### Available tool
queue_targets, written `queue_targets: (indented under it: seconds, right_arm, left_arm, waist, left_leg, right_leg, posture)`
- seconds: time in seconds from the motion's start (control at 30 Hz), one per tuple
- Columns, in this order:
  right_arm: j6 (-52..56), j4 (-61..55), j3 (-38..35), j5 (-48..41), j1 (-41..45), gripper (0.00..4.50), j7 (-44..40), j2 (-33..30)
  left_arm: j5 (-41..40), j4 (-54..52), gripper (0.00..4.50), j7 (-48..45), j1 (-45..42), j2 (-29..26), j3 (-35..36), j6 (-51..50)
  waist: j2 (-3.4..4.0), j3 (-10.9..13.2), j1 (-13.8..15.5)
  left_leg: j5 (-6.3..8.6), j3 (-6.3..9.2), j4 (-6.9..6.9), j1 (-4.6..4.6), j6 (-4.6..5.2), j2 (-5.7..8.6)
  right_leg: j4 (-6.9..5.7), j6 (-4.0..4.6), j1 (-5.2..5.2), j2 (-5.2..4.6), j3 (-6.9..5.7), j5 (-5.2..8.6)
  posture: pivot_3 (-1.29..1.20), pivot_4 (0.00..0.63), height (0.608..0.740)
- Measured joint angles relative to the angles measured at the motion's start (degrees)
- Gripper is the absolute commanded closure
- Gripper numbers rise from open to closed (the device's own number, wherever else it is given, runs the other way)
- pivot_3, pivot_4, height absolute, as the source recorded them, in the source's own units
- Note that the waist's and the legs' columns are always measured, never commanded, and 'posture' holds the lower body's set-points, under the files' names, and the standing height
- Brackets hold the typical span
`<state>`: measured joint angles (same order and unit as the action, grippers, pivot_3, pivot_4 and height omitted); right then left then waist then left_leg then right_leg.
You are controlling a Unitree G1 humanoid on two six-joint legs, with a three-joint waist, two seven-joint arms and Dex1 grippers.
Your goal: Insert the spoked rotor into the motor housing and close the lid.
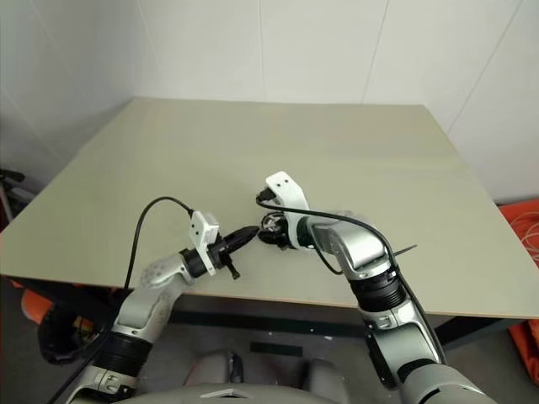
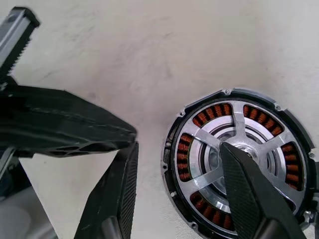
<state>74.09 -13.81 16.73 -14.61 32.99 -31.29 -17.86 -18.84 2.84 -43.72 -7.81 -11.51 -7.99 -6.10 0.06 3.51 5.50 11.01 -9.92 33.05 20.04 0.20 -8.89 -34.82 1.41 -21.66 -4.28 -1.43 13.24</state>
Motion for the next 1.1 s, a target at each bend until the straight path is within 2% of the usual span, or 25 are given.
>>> queue_targets:
  seconds: [0.23,0.33,0.5,0.73,0.93,1.0,1.1]
  right_arm:
    - [-17.5,-2.6,9.2,1.4,0.0,1.57,-11.1,-11.9]
    - [-21.1,-2.6,10.4,1.8,-0.1,1.57,-13.1,-12.2]
    - [-26.3,-2.6,10.3,1.5,-0.3,1.57,-16.4,-12.1]
    - [-27.7,-3.2,4.4,-7.2,-0.3,1.57,-22.2,-9.0]
    - [-30.7,-1.7,-5.2,-13.3,1.2,1.57,-16.6,2.7]
    - [-36.0,0.9,-7.2,-11.4,3.3,1.57,-12.4,5.6]
    - [-49.1,9.4,-8.7,-1.7,7.9,1.57,-3.1,6.2]
  left_arm:
    - [0.0,0.0,4.50,0.1,-0.1,0.0,0.0,-0.2]
    - [0.0,0.0,4.50,0.3,-0.2,0.1,0.0,-0.4]
    - [0.0,0.0,4.50,0.4,-0.2,0.1,0.0,-0.7]
    - [0.0,-0.1,4.50,0.4,-0.2,0.0,-0.1,-0.9]
    - [0.0,-0.3,4.50,0.5,-0.2,0.0,-0.1,-1.3]
    - [0.0,-0.4,4.50,0.5,-0.1,0.1,-0.1,-1.4]
    - [-0.1,-0.8,4.50,0.5,0.0,0.0,-0.1,-1.6]
  waist:
    - [-0.01,0.0,0.0]
    - [-0.01,0.0,-0.1]
    - [-0.01,0.0,-0.1]
    - [-0.01,0.0,-0.1]
    - [-0.02,0.0,-0.2]
    - [-0.03,0.0,-0.2]
    - [-0.06,0.0,0.0]
  left_leg:
    - [0.21,-0.01,-0.09,0.37,0.33,0.01]
    - [0.22,-0.01,-0.04,0.71,0.35,0.00]
    - [0.24,-0.01,0.15,0.69,0.38,-0.01]
    - [0.30,-0.05,0.17,0.39,0.51,-0.07]
    - [0.29,-0.09,0.16,0.44,0.49,-0.10]
    - [0.19,-0.10,0.17,0.48,0.33,-0.08]
    - [0.13,-0.10,0.18,0.54,0.21,-0.05]
  right_leg:
    - [0.00,0.55,-0.33,0.05,-0.03,-0.24]
    - [-0.02,0.56,-0.62,0.05,-0.05,-0.25]
    - [-0.03,0.60,-0.52,0.04,-0.05,-0.26]
    - [-0.10,0.67,-0.33,0.05,-0.05,-0.32]
    - [-0.15,0.70,-0.44,0.05,-0.06,-0.34]
    - [-0.14,0.70,-0.46,0.05,-0.06,-0.34]
    - [-0.14,0.69,-0.47,0.04,-0.06,-0.34]
  posture:
    - [0.00,0.000,0.740]
    - [0.00,0.000,0.740]
    - [0.00,0.000,0.740]
    - [0.00,0.000,0.740]
    - [0.00,0.000,0.740]
    - [0.00,0.000,0.740]
    - [0.00,0.000,0.740]
